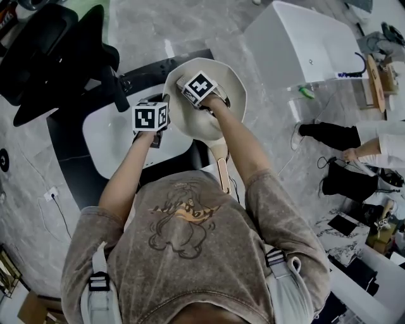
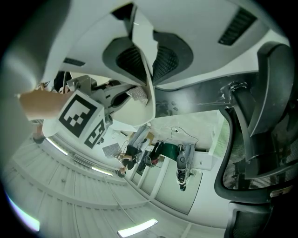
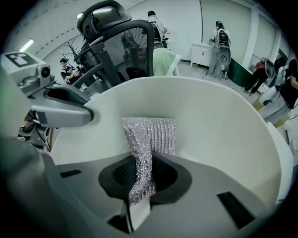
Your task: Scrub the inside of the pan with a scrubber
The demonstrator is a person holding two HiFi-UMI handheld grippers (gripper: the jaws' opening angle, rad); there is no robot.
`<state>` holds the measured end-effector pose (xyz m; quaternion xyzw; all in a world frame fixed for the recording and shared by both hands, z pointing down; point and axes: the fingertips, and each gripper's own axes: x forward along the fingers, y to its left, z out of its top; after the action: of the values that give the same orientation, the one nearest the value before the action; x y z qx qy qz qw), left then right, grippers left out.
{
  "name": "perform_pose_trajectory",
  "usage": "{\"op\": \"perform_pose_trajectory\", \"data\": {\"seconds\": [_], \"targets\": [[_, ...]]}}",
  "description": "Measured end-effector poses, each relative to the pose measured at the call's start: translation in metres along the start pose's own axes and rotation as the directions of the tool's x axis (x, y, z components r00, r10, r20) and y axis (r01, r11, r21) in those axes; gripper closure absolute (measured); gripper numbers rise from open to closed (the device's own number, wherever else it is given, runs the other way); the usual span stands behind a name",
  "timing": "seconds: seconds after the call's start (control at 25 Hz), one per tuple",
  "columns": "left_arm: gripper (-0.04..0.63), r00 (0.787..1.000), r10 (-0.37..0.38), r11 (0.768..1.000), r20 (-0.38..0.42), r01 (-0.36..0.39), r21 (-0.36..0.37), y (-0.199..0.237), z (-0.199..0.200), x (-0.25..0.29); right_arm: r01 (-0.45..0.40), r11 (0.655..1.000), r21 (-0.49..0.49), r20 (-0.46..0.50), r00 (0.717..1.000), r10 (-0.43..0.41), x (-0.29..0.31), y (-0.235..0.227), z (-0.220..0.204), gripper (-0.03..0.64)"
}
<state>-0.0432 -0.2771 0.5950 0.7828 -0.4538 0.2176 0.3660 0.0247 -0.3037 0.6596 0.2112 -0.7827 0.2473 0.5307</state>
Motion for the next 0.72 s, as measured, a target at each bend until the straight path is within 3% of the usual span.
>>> {"op": "perform_pose_trajectory", "data": {"seconds": [0.2,0.36,0.72], "targets": [[0.549,1.000,-0.005,1.000,0.000,0.005,0.001,0.002,-0.001,0.001,0.098,0.993,-0.062,-0.048,0.994,-0.101,-0.006,-0.030,-0.014,0.545],[0.549,1.000,-0.004,1.000,0.002,0.004,0.004,0.001,0.000,0.001,0.211,0.968,-0.139,-0.136,0.964,-0.229,-0.021,-0.058,-0.039,0.545],[0.549,1.000,-0.005,1.000,0.001,0.005,0.004,0.002,-0.001,0.003,0.136,0.989,-0.063,-0.203,0.968,-0.146,-0.025,-0.054,-0.071,0.545]]}}
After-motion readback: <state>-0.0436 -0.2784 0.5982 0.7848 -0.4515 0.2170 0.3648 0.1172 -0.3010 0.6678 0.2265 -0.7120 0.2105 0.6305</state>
